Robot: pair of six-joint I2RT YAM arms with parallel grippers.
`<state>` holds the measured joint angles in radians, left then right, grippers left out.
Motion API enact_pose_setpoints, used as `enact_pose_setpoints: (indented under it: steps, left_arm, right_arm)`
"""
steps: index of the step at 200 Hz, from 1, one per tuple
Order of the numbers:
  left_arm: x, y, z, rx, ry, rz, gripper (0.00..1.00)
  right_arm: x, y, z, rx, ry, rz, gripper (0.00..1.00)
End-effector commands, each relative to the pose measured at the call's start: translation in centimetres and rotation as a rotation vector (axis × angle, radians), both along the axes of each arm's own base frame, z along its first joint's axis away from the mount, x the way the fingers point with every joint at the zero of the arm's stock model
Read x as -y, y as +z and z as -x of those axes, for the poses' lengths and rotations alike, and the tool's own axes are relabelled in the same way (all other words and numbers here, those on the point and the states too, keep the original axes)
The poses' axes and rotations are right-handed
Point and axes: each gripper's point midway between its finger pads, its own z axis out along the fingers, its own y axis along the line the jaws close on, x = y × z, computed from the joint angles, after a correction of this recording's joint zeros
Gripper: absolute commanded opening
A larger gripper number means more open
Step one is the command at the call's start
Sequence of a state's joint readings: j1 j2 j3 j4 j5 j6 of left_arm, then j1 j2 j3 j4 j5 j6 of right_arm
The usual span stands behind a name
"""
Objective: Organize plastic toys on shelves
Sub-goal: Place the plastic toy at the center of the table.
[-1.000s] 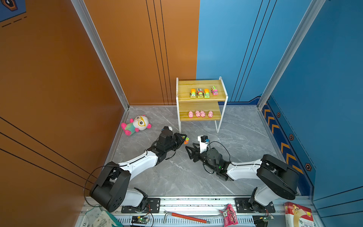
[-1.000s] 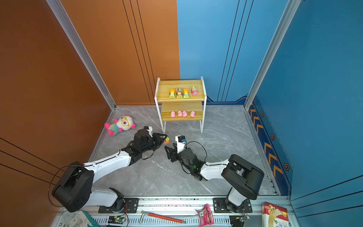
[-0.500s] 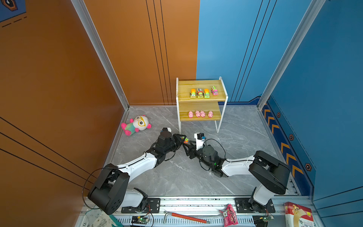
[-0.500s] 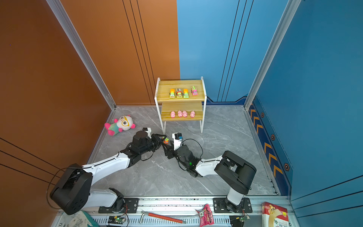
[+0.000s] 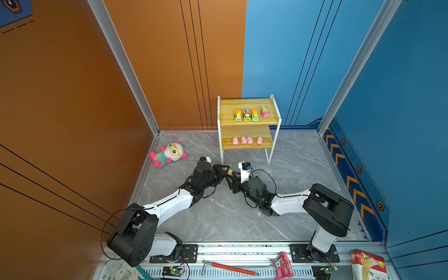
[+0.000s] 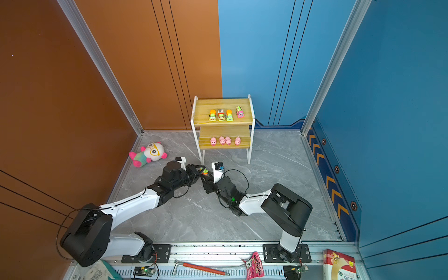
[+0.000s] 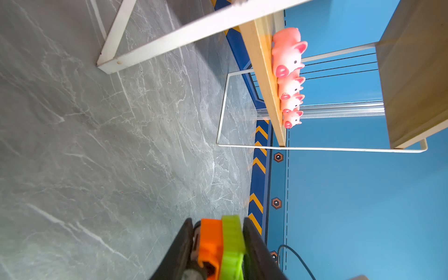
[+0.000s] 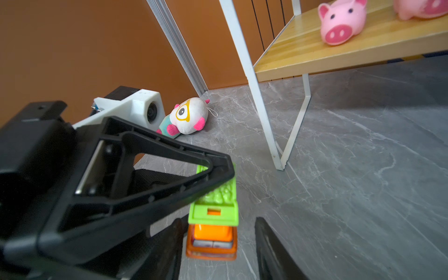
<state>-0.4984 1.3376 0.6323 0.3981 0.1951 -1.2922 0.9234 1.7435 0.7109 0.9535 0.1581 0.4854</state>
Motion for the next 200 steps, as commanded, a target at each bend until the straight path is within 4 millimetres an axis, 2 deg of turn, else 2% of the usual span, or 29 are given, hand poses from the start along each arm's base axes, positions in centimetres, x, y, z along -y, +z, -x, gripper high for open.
enact_pose_setpoints:
  steps: [1,26,89,126,169,200]
  left_arm:
    - [-0.3,0.7,0.3,0.020,-0.001,0.015,0.34]
    - [-0.2,0.7,0.3,0.020,-0.005,0.016,0.34]
    - [-0.2,0.9,0.4,0.024,-0.005,0.018,0.34]
    - [-0.3,0.9,0.4,0.027,-0.006,0.014,0.36]
    - [-0.6,0.2,0.5,0.024,-0.005,-0.004,0.46]
    - [-1.1,-0.8,0.7,0.018,-0.004,-0.032,0.59]
  right_arm:
    - [-0.6,0.6,-0.5,0.024,0.011,-0.005,0.46]
    - [-0.9,0.8,-0.8,0.024,0.016,-0.016,0.42]
    - [-1.3,1.1,-0.7,0.016,0.031,-0.032,0.23]
    - [-1.0,1.3,-0.3,0.018,0.030,-0.032,0.20]
    - [-0.5,0.8,0.7,0.005,0.039,-0.016,0.19]
    - [0.3,-1.7,2.0,-0.024,0.044,0.065,0.19]
